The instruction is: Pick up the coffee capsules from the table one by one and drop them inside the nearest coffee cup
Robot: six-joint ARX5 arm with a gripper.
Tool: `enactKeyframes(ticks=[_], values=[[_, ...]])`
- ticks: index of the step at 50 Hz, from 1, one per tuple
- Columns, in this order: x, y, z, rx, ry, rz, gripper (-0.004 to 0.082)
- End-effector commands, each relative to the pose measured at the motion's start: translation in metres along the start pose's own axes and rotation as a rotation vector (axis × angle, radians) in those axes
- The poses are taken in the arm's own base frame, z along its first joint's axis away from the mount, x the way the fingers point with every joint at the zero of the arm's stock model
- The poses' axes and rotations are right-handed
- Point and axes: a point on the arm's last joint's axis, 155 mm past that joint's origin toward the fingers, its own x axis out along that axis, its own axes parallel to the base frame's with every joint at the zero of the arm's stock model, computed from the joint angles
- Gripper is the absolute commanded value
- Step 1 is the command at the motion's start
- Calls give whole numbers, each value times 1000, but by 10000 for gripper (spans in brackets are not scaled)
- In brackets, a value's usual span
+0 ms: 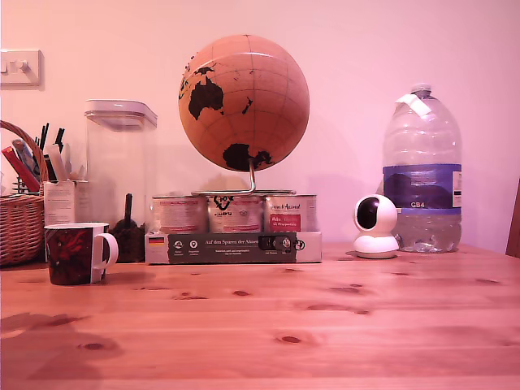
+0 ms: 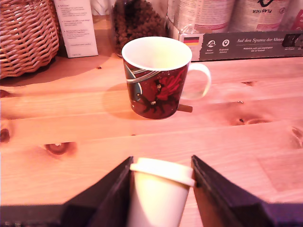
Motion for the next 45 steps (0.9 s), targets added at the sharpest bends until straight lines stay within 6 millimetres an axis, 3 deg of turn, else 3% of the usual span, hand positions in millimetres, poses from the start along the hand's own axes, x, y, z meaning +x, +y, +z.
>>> enactKeyframes(ticks=[1, 24, 45], values=[[-1, -5, -13, -28, 40, -13, 289], [-1, -5, -7, -34, 15, -12, 289], [-1, -11, 23, 5, -102, -25, 289]])
